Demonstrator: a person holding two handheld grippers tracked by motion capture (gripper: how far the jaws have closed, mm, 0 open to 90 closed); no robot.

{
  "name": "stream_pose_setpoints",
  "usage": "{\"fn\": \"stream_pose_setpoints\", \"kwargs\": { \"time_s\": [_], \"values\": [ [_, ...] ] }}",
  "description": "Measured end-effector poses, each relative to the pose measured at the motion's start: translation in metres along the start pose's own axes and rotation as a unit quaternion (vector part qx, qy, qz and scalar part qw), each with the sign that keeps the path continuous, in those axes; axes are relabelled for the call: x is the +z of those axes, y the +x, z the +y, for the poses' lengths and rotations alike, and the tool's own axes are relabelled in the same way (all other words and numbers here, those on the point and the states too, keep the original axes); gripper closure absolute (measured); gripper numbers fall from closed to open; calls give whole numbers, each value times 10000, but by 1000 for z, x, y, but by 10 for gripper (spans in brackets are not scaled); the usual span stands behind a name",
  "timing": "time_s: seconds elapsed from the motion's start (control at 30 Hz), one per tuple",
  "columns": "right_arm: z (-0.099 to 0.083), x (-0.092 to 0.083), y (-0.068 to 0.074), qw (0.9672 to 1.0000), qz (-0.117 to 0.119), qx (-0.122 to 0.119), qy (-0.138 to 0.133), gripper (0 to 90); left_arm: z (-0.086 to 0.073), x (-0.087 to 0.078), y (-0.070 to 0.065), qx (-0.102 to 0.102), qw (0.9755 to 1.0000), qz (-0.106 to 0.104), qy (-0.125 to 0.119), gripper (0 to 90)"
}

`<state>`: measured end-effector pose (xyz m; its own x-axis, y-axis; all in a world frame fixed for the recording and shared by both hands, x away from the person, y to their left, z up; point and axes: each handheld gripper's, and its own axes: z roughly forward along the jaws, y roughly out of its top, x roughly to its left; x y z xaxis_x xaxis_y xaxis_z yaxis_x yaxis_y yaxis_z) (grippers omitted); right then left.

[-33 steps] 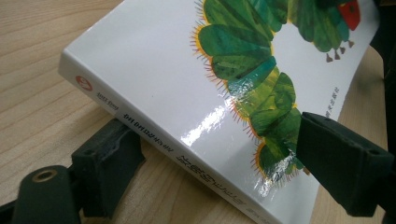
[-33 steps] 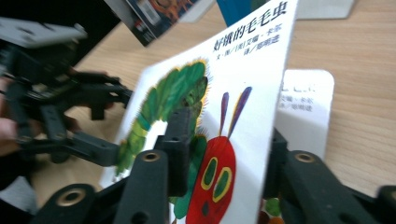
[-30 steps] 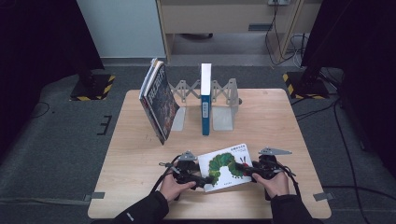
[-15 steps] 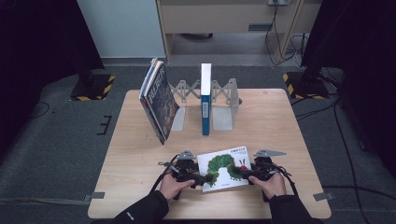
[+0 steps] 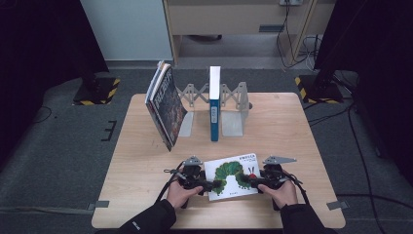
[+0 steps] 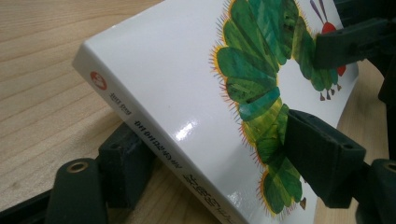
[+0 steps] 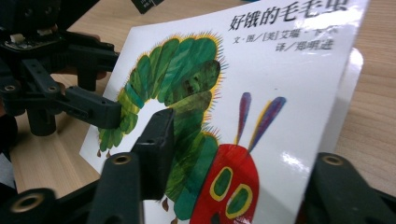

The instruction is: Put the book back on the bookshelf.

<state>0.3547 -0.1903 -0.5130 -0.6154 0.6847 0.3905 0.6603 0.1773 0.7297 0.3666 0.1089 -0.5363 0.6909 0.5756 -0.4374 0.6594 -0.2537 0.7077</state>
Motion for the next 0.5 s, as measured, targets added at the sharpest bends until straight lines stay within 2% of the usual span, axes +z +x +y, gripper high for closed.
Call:
{"fn": "stream_pose_setpoints", "kwargs": {
  "time_s": [0.1,0.2,0.4,0.5],
  "values": [
    [1,0,0,9999,-77,-94,34,428,-1,0,1,-9,10000,1,-74,264],
    [1,-4,-3,9997,-223,-39,-22,380,-1,0,2,25,10000,31,-71,286],
    [0,-10,-10,9990,-430,92,-112,380,-2,-1,2,35,9999,58,-79,313],
    [0,-10,-12,9982,-586,27,-155,374,-3,-1,2,32,9999,61,-105,320]
  ]
}}
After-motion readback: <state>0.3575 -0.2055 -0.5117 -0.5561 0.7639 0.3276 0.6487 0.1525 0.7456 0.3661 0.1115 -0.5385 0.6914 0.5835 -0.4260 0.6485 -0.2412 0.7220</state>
